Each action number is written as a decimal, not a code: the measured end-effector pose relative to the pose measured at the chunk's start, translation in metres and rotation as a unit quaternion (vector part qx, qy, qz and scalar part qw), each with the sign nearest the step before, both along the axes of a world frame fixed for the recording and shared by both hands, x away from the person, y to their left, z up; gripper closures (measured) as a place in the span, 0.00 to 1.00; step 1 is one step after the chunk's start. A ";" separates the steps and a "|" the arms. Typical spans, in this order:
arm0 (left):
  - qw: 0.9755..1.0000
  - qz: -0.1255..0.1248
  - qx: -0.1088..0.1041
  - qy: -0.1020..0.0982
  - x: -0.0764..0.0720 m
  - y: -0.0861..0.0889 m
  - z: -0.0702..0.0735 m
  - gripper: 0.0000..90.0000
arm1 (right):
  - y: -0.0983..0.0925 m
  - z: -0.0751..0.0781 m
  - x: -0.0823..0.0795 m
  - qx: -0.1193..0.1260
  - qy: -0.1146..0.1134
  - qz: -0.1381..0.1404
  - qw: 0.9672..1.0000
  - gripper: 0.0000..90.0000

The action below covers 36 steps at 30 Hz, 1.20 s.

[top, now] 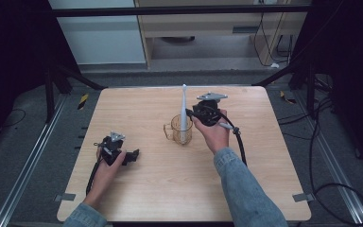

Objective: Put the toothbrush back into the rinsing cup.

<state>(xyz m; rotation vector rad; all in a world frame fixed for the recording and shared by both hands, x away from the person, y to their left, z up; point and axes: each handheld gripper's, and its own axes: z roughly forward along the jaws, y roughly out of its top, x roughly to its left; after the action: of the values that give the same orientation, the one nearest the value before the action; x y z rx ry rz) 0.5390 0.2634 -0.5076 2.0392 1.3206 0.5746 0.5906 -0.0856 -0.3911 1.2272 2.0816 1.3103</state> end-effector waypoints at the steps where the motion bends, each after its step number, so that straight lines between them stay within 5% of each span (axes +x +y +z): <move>1: 1.000 0.000 0.000 0.000 0.000 0.000 0.000 0.00 | -0.001 0.001 0.000 -0.001 -0.003 0.001 1.000 0.71; 36: 1.000 0.000 0.000 0.000 0.000 0.000 0.000 0.00 | -0.032 0.014 -0.014 -0.044 -0.015 -0.017 0.999 0.65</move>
<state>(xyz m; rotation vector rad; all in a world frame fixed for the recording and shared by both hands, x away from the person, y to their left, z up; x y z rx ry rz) 0.5391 0.2634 -0.5076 2.0395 1.3205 0.5747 0.5767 -0.1172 -0.3769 1.1929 2.0648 1.2005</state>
